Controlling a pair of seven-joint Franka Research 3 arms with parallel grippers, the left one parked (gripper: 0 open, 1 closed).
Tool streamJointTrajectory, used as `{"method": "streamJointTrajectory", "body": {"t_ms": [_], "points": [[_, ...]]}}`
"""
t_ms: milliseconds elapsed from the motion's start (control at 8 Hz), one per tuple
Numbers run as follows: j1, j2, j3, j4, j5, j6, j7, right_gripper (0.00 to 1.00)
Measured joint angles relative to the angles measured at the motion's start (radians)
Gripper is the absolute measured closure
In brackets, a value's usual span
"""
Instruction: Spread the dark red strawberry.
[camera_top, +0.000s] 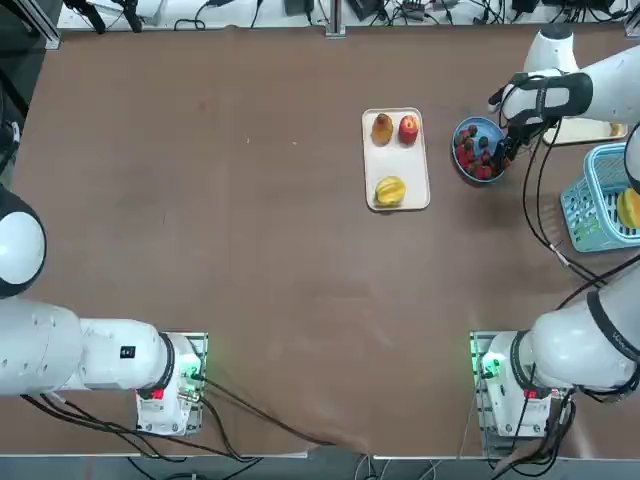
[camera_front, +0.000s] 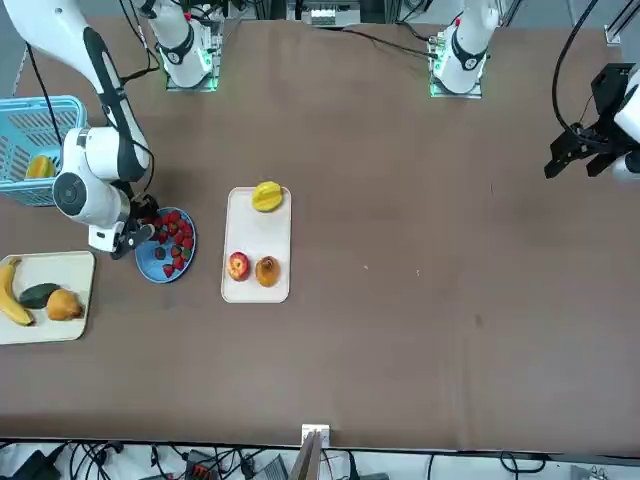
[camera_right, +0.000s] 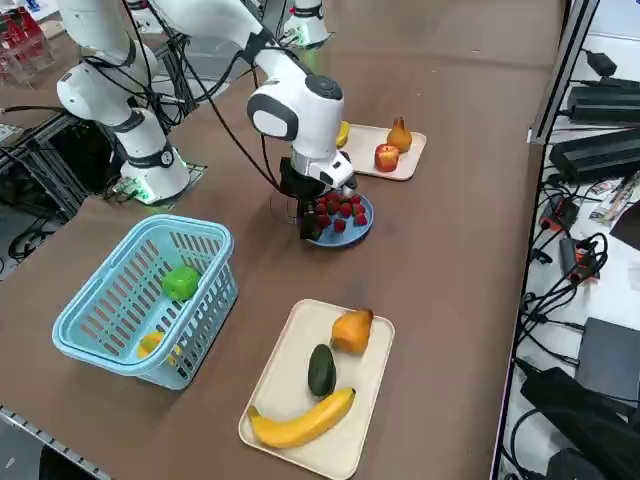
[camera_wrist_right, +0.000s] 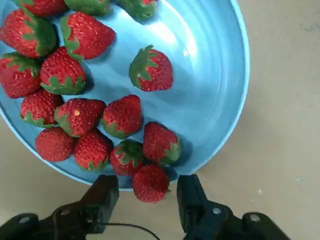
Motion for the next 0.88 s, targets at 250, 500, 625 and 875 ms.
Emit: {"method": "streamJointTrajectory", "body": {"t_ms": [250, 500, 625, 875], "points": [[0.0, 0.002, 0.0, 0.0, 0.0, 0.0, 0.0, 0.32], [0.0, 0.003, 0.0, 0.0, 0.0, 0.0, 0.0, 0.36], [0.0, 0.004, 0.0, 0.0, 0.0, 0.001, 0.0, 0.39], [0.0, 0.003, 0.0, 0.0, 0.0, 0.002, 0.001, 0.53]]}}
